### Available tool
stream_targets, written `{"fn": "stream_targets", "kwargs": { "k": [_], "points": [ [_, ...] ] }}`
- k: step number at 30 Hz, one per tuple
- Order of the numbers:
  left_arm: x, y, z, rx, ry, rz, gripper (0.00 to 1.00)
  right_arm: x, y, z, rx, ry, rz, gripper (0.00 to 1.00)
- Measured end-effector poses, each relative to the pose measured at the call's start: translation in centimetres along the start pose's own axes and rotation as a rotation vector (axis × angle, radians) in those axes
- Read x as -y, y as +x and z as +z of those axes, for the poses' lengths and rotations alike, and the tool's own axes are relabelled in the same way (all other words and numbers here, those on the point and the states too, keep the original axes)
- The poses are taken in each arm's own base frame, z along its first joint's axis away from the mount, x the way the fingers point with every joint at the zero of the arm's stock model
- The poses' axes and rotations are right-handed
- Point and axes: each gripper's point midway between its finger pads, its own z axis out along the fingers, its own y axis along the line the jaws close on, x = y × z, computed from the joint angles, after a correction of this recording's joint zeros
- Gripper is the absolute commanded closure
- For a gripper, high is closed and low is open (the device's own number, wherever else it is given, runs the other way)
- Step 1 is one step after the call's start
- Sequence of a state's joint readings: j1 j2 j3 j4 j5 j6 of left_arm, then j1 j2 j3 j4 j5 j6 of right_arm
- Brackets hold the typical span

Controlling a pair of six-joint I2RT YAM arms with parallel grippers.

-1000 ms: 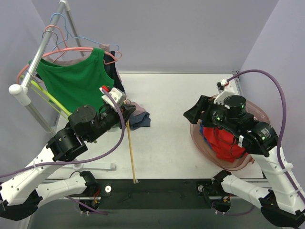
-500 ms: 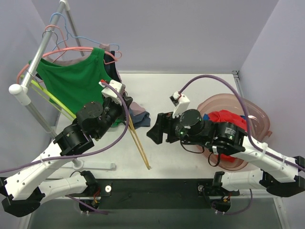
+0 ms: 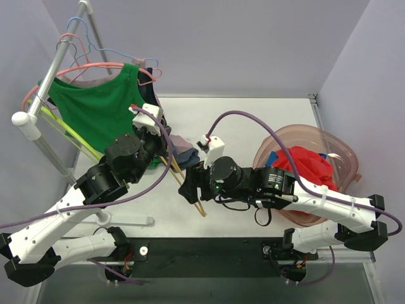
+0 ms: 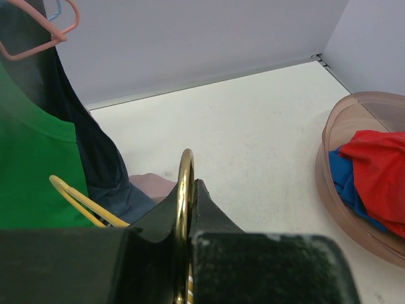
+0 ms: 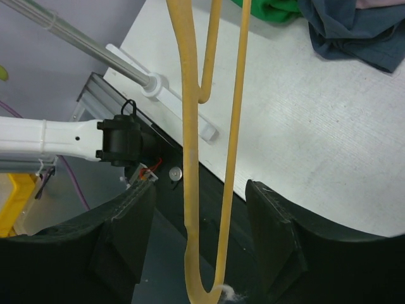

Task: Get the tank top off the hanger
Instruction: Place the hanger at the clothesline.

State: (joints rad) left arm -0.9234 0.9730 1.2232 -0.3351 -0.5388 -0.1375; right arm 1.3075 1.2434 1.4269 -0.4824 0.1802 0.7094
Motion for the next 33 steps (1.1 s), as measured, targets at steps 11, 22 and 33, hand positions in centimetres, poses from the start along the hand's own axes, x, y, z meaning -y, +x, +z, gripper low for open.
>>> {"fn": "stream_targets", "kwargs": {
  "k": [11,22,33],
  "points": [
    [1.4,-0.2,-1.0,0.003,0.105,-0.022,1.0,4.1,3.0,0.8,-0.049,0.087,-0.235,1.0],
    [8.8,-2.0,-7.2,0.076,0.648,-0.031,1.0,5.0,3.5,-5.6,-0.008,-0.118,-0.517,1.0],
    [9.3,-1.6,-8.2,0.057,0.715,-0.004,0.32,6.4,4.3,-8.1,-0.019,-0.142,-0.582,1.0]
  ]
}}
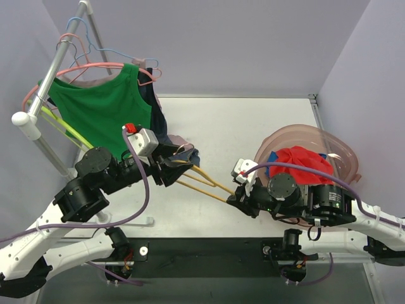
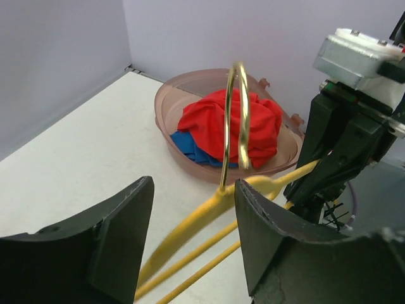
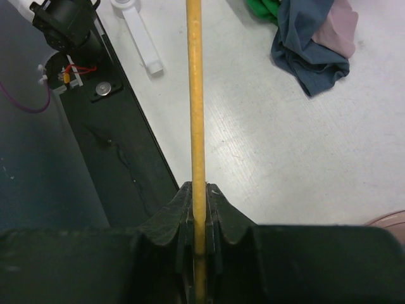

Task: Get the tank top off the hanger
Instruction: Place the hanger at the clothesline.

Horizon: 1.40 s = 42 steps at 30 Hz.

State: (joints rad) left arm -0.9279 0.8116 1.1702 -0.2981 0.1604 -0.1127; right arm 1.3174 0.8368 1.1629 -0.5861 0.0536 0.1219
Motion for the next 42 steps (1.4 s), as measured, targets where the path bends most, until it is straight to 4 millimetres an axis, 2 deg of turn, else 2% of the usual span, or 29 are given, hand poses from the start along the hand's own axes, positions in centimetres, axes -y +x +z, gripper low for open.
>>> {"fn": "stream_targets", "kwargs": {
  "k": [7,17,21,24,29,33,37,42],
  "points": [
    [-0.2,0.0,-1.3,-0.014,-0.021,0.02,0.1,1.7,-1.6,-1.1,0.034,0.085,-0.019,1.0],
    [0.0,-0.3,-2.5,0.007,-0.009,0.047,0.07,4.9,-4.8,-2.3,-0.026,0.208,-0.097,1.0],
    [-0.3,0.5,-2.9,0.0,-0.019,0.052,0.08,6.6,-5.7,-2.2,-0.082,0.243,-0.122,1.0],
    [-1.0,1.4,-3.2,-0.02,-0.056,0.058,0.07,7.1,-6.1,-1.6,-0.124,0.241,-0.135,1.0],
    [-1.7,2.0,-4.0,-0.048,-0.097,0.07,0.06,6.4,-5.4,-0.5,-0.149,0.195,-0.136,1.0],
    [-1.8,2.4,-4.3,-0.085,-0.106,0.07,0.05,6.0,-3.5,0.0,-0.15,0.178,-0.092,1.0],
    [-1.8,2.2,-4.5,-0.1,-0.115,0.063,0.05,6.3,-1.1,-0.7,-0.158,0.202,-0.028,1.0],
    [-1.5,1.7,-4.4,-0.089,-0.102,0.044,0.04,5.8,-0.4,-2.3,-0.111,0.186,0.011,1.0]
  ]
}}
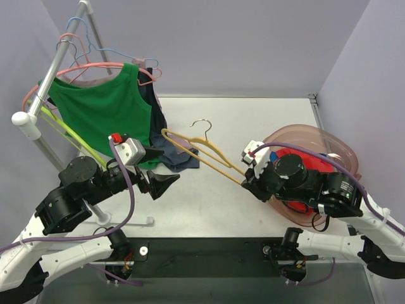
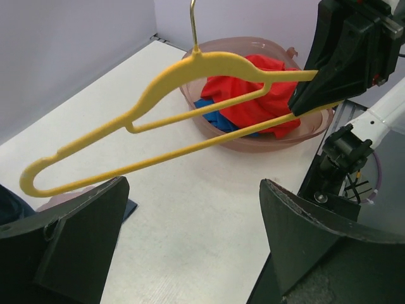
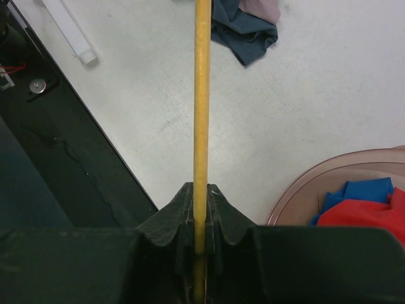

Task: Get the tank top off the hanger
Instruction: Place the hanger at the clothesline.

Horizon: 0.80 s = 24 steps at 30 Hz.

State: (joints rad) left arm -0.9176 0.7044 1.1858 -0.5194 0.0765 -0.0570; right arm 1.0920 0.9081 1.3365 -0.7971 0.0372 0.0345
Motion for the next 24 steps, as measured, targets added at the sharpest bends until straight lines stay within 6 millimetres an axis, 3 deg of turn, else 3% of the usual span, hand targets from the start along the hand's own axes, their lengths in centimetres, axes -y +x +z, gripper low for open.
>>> {"fn": "stream_targets", "kwargs": {
  "k": [5,14,17,24],
  "points": [
    [1.1,0.6,0.2,-0.011,0.06,-0.015,0.05,0.7,-1.4,-1.0,0.048,0.037,0.019,1.0],
    [2.3,6.6,1.3,-0.145,0.137,-0.065,0.05,2.6,-10.8,-2.8,0.195,0.122,-0.033,1.0],
    [2.6,8.4,1.3,-0.18,0.151,-0.086,0.05,2.6,-13.5,-2.0,0.206,0.127,-0.069,1.0],
    [3.1,12.2,0.7,-0.214,0.174,-0.133,0.03,1.2,-17.7,1.0,0.205,0.069,-0.126,1.0]
  ]
}}
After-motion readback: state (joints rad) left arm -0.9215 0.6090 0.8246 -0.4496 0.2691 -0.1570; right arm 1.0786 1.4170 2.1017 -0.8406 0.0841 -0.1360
